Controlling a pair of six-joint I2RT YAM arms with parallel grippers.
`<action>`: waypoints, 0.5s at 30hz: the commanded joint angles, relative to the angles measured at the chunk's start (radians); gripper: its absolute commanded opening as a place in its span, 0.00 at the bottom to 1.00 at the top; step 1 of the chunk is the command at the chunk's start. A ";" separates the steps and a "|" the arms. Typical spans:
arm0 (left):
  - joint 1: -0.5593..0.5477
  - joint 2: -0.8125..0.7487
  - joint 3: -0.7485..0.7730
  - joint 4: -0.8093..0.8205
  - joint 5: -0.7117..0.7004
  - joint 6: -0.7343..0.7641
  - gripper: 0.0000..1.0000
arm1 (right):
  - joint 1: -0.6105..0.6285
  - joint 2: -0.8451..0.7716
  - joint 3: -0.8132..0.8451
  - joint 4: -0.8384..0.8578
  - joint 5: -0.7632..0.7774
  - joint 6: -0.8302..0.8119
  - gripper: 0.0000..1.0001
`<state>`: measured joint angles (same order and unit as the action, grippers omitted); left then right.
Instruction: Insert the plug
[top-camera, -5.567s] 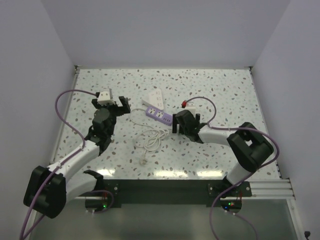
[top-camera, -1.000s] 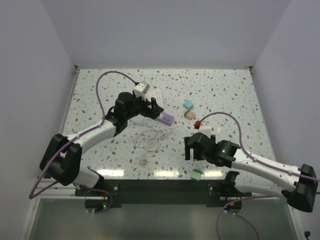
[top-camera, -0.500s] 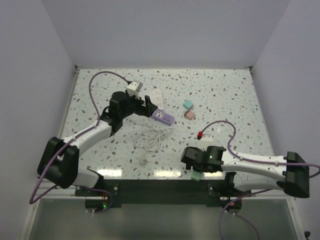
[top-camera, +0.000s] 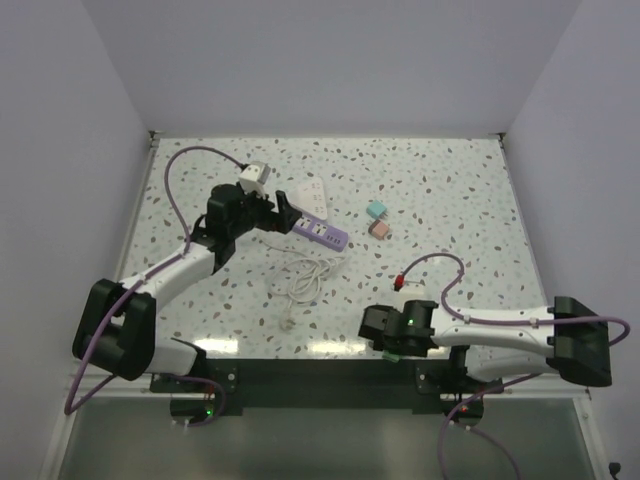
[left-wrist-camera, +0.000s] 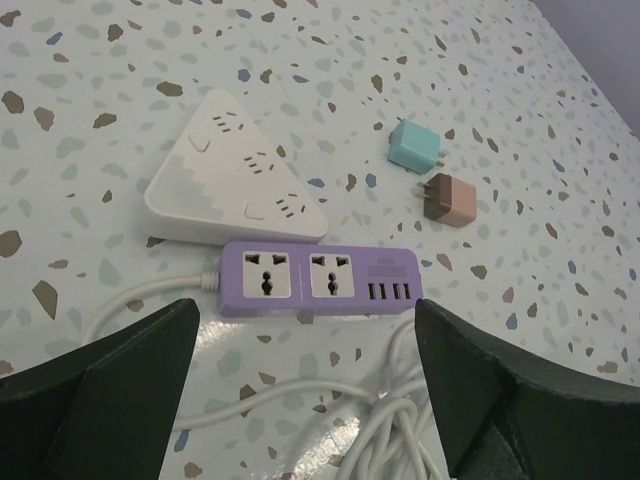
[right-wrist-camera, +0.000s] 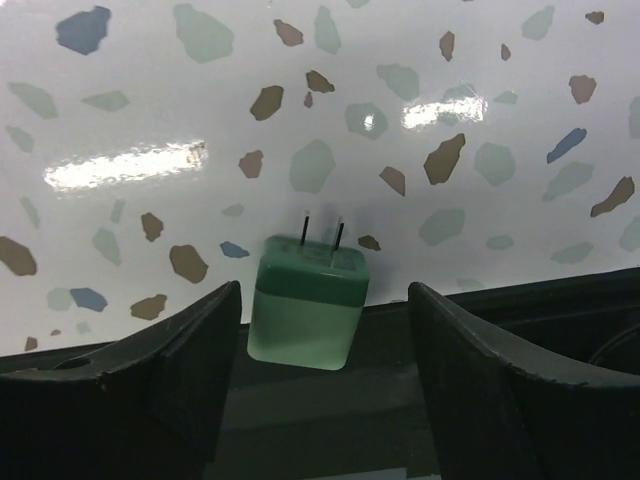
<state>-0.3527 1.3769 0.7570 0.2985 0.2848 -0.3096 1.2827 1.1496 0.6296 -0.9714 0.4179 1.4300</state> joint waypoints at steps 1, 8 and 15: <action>0.009 -0.030 -0.002 0.010 0.024 0.020 0.95 | 0.004 0.030 -0.018 0.036 -0.008 0.044 0.70; 0.012 -0.030 -0.007 0.013 0.022 0.021 0.95 | 0.004 0.030 -0.062 0.100 -0.002 0.029 0.56; 0.012 -0.032 -0.010 0.019 0.022 0.023 0.96 | 0.004 0.038 -0.061 0.200 0.016 -0.090 0.30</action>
<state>-0.3477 1.3758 0.7544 0.2974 0.2924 -0.3096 1.2827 1.1751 0.5735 -0.8841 0.4034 1.3926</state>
